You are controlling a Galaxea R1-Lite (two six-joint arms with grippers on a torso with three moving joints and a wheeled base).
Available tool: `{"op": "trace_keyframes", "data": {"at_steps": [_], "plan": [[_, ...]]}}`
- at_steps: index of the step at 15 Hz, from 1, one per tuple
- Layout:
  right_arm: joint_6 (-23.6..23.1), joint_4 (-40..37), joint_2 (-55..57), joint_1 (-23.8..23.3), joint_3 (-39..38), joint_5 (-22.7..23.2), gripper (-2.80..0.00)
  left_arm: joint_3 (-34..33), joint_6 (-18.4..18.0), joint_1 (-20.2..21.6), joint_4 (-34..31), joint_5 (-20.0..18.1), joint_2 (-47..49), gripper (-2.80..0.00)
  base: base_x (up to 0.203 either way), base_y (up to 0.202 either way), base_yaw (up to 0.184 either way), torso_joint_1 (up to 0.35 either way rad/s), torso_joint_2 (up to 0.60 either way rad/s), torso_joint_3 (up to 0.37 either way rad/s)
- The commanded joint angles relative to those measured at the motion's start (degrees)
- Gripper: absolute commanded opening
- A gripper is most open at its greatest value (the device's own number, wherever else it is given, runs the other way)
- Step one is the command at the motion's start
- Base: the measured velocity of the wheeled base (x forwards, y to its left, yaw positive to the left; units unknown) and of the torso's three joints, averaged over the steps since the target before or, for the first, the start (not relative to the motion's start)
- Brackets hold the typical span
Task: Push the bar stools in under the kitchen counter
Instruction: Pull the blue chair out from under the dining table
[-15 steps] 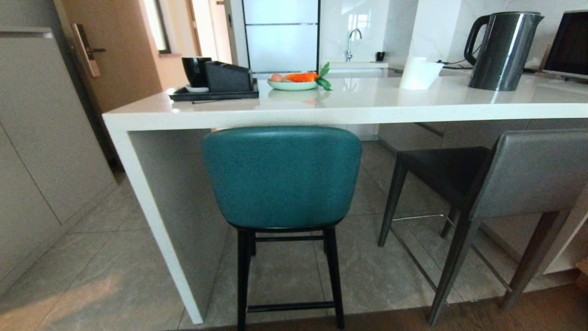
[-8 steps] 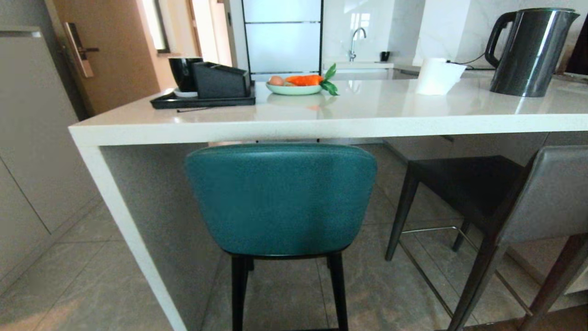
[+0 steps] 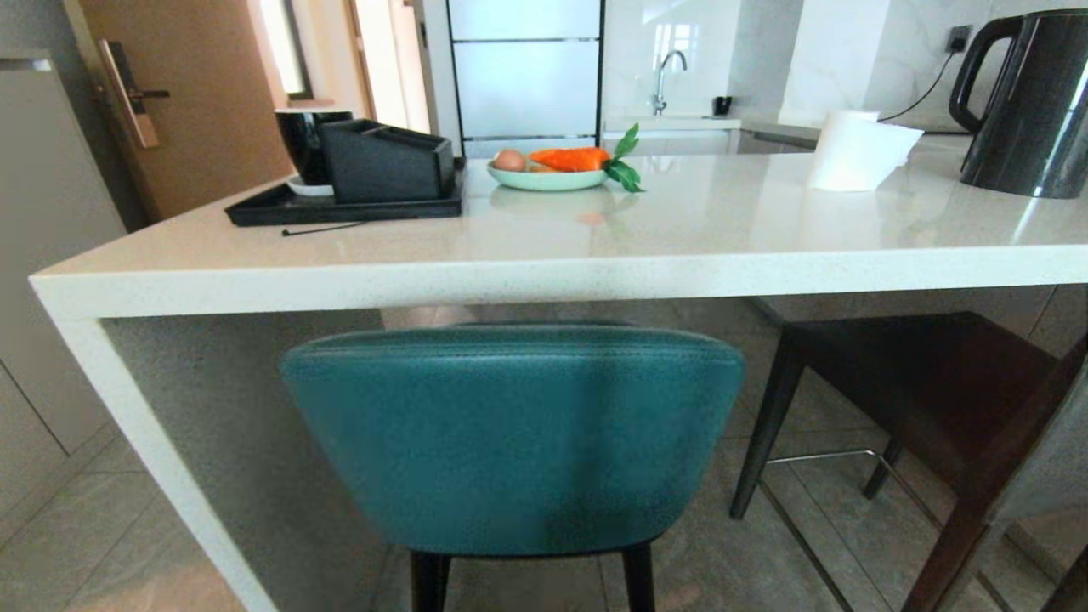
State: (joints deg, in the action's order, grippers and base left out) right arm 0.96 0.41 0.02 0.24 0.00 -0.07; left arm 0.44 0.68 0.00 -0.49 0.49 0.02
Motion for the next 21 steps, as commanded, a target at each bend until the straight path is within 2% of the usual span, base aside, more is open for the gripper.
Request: {"op": "trace_keyframes", "data": {"at_steps": [1,6,8,10,12,15,19,21], "plan": [[0.0,0.0,0.1,0.0,-0.2,0.0,-2.8,0.0,0.0,0.0,0.0,0.0,0.1,-2.8,0.171,0.0,0.004,0.006,0.0,0.009],[-0.4,0.1,0.0,-0.1,-0.3,-0.2,-2.8,-0.1,-1.2,0.2,0.0,0.0,0.0,-2.8,0.024,0.0,0.0,0.003,0.0,0.0],[-0.8,-0.4,1.1,-0.1,3.1,-1.0,-2.8,2.7,-1.3,0.2,0.1,-0.1,0.1,-2.8,0.0,0.0,0.0,0.0,0.0,0.0],[0.5,-0.7,8.4,0.0,8.9,-1.7,-2.8,7.9,-1.3,0.1,-0.4,-1.8,5.3,-2.8,0.0,0.0,0.0,0.0,0.0,0.0],[1.2,-0.8,15.4,0.3,12.7,0.2,-2.8,10.5,-1.3,-0.2,1.9,-3.3,14.3,-2.8,0.0,0.0,0.0,0.0,0.0,0.0],[1.6,2.2,26.3,0.5,14.7,4.1,-2.8,11.3,-1.2,-1.8,13.5,-4.3,31.6,-2.8,0.0,0.0,0.0,0.0,0.0,0.0],[1.8,12.8,42.1,1.0,14.6,10.1,-2.8,10.1,-0.1,-7.0,32.2,-4.8,55.1,-2.8,0.0,0.0,0.0,0.0,0.0,0.0],[1.5,14.5,44.7,4.4,14.1,12.6,-2.8,8.8,0.3,-8.2,42.4,-5.3,65.8,-2.8,0.0,0.0,0.0,0.0,0.0,0.0]]}}
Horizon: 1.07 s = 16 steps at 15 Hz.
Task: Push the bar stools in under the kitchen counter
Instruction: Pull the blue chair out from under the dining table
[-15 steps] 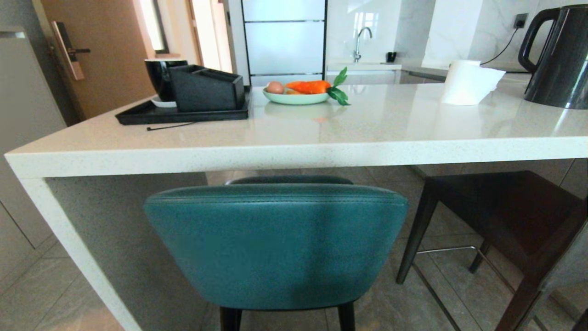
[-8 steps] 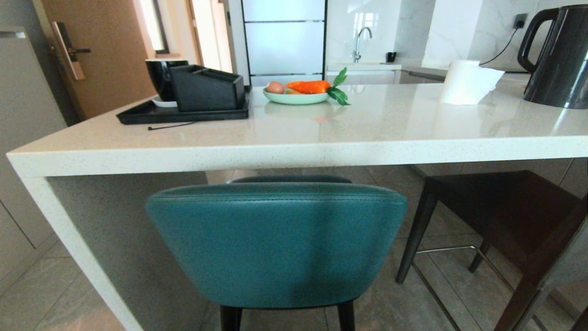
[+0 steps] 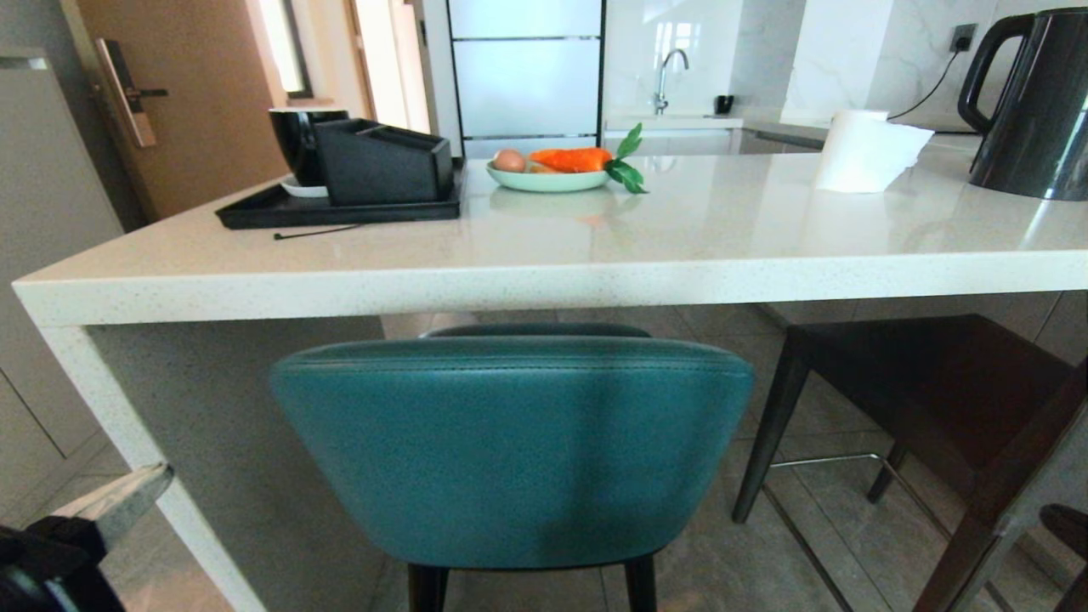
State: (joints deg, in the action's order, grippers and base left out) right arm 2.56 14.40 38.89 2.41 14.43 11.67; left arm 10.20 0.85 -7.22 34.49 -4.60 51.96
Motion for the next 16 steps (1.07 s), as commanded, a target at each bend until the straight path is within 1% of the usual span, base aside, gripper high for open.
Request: {"op": "trace_keyframes", "data": {"at_steps": [1,4,6,7,8,9,11,13,16], "plan": [[-0.2,0.7,5.8,4.4,-0.4,1.0,-2.8,-2.0,0.3,-1.4,12.9,-0.4,19.0,-2.8,0.0,0.0,0.0,0.0,0.0,0.0],[-0.3,1.2,8.3,9.8,-2.0,1.1,-2.8,-5.5,0.4,-2.4,31.6,-0.6,34.9,-2.8,0.0,0.0,0.0,0.0,0.0,0.0],[-0.5,2.8,9.9,10.9,-1.6,1.0,-2.8,-8.0,0.3,-3.0,44.4,-0.4,43.8,-2.8,0.0,0.0,0.0,0.0,0.0,0.0],[-0.5,4.2,11.1,11.0,-1.3,1.0,-2.8,-9.1,0.4,-3.4,48.9,-0.1,47.4,-2.8,0.0,0.0,0.0,0.0,0.0,0.0],[-0.5,5.8,12.7,11.1,-1.2,0.9,-2.8,-9.8,0.4,-3.7,51.9,0.2,49.7,-2.8,0.0,0.0,0.0,0.0,0.0,0.0],[-0.5,7.9,14.6,11.1,-1.1,0.8,-2.8,-9.6,0.5,-3.8,53.0,0.5,50.9,-2.8,0.0,0.0,0.0,0.0,0.0,0.0],[-0.6,12.7,18.8,11.8,-1.1,0.4,-2.8,-8.7,0.6,-3.5,53.2,0.6,51.8,-2.8,0.0,0.0,0.0,0.0,0.0,0.0],[-0.7,16.0,23.3,13.7,-0.6,-0.4,-2.8,-7.0,0.6,-3.3,53.2,0.6,52.9,-2.8,0.0,0.0,0.0,0.0,0.0,0.0],[-0.6,24.6,31.6,16.1,0.0,-1.7,-2.8,-5.5,0.6,-3.5,53.2,0.5,52.2,-2.8,0.0,0.0,0.0,0.0,0.0,0.0]]}}
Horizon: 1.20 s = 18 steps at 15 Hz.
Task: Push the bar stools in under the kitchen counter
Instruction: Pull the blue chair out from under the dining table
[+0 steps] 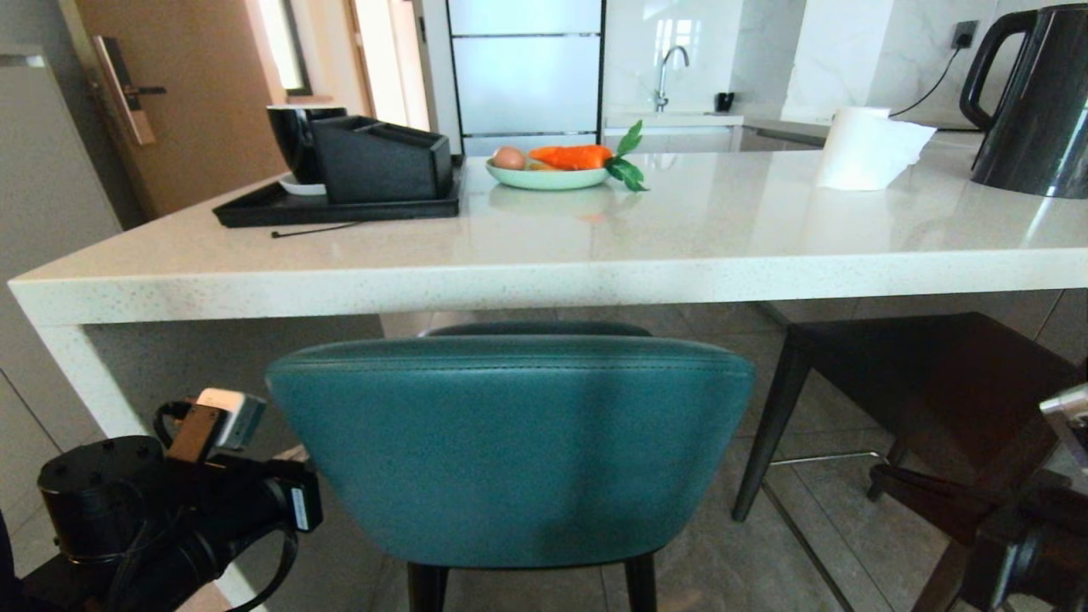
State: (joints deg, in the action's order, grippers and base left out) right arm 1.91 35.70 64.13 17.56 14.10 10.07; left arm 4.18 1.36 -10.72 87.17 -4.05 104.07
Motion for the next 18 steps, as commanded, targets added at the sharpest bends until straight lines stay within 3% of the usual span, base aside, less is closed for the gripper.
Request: {"op": "trace_keyframes", "data": {"at_steps": [1,5,8,15,18], "plan": [[0.0,6.9,9.0,2.2,1.2,-1.1,-2.8,0.7,0.1,0.1,0.5,0.0,-0.1,-2.8,0.0,0.0,0.0,0.0,0.0,0.0],[0.4,9.4,11.8,13.2,3.8,-7.4,-2.8,0.7,1.0,0.0,0.5,-0.1,-2.8,-2.8,0.0,0.0,0.0,0.0,0.0,0.0],[1.4,10.3,16.5,16.9,6.7,-10.9,-2.8,0.6,1.0,-0.4,0.5,-0.1,-3.3,-2.8,0.0,0.0,0.0,0.0,0.0,0.0],[1.3,16.3,24.4,14.1,7.1,-13.0,-2.8,0.4,1.2,0.1,0.5,-0.2,-3.2,-2.8,0.0,0.0,0.0,0.0,0.0,0.0],[-1.3,20.6,29.0,12.1,7.2,-13.2,-2.8,0.6,1.2,-0.1,0.5,-0.3,-2.9,-2.8,0.0,0.0,0.0,0.0,0.0,0.0]]}}
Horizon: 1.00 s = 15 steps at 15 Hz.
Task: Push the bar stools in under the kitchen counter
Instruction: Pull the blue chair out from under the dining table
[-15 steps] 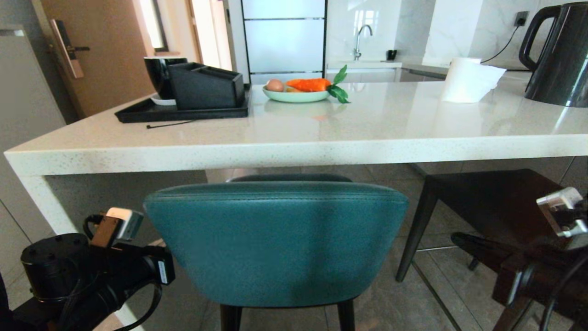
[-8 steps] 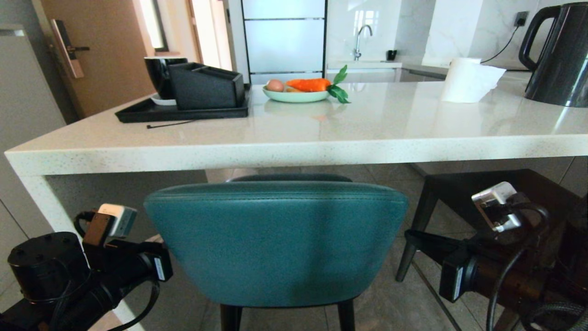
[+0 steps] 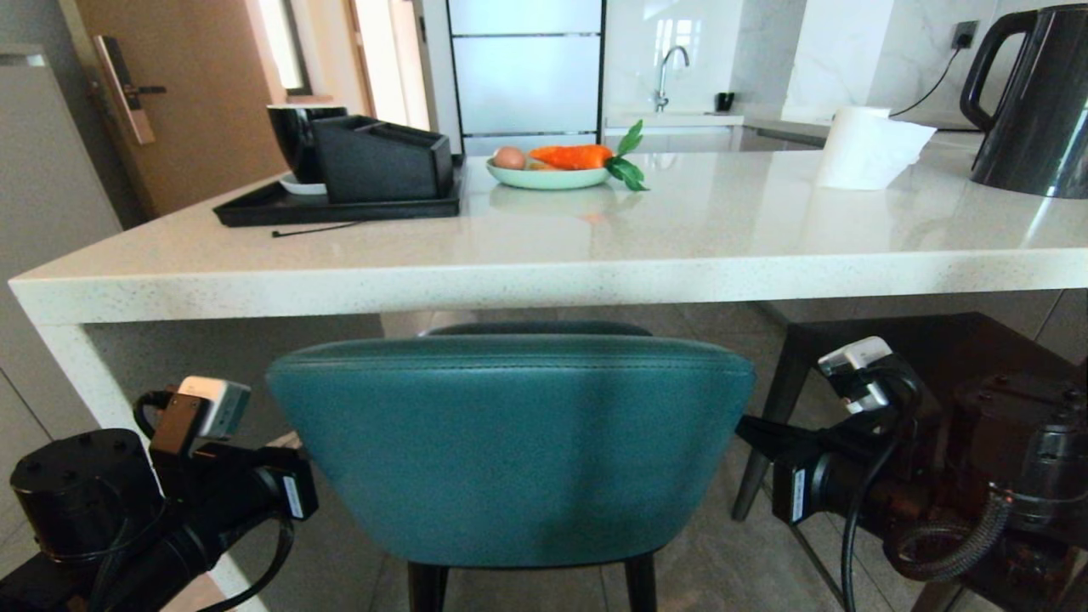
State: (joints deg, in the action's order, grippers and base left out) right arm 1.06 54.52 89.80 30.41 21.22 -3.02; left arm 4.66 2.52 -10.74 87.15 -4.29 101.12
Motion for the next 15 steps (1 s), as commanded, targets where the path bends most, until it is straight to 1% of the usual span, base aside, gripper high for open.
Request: {"op": "trace_keyframes", "data": {"at_steps": [1,2,5,7,9,12,14,15], "plan": [[-0.8,4.8,4.9,-0.5,0.3,-0.3,-2.8,0.2,0.0,-0.1,0.5,-0.1,0.1,-2.8,0.0,0.0,0.0,0.0,0.0,0.0],[-0.9,6.9,6.3,0.2,0.6,-0.5,-2.8,0.2,0.0,-0.2,0.5,-0.1,0.3,-2.8,0.0,0.0,0.0,0.0,0.0,0.0],[-0.8,9.8,8.7,5.1,1.0,-2.6,-2.8,0.3,0.2,-0.7,0.5,-0.3,0.7,-2.8,0.0,0.0,0.0,0.0,0.0,0.0],[-0.6,10.3,9.0,7.7,1.8,-4.1,-2.8,0.2,0.9,-3.1,0.5,-0.1,0.5,-2.8,0.0,0.0,0.0,0.0,0.0,0.0],[-0.3,10.3,9.8,7.9,2.7,-5.1,-2.8,0.0,1.0,-4.6,0.5,0.0,0.3,-2.8,0.0,0.0,0.0,0.0,0.0,0.0],[0.9,10.3,9.8,7.5,2.8,-5.5,-2.8,-0.4,1.7,-5.2,0.5,0.3,0.3,-2.8,0.0,0.0,0.0,0.0,0.0,0.0],[1.6,10.3,9.7,7.2,2.8,-5.6,-2.8,-0.6,1.7,-5.3,0.5,2.6,0.4,-2.8,0.0,0.0,0.0,0.0,0.0,0.0],[1.6,10.3,9.7,7.1,2.7,-5.8,-2.8,-0.8,1.7,-5.7,0.5,3.0,0.2,-2.8,0.0,0.0,0.0,0.0,0.0,0.0]]}}
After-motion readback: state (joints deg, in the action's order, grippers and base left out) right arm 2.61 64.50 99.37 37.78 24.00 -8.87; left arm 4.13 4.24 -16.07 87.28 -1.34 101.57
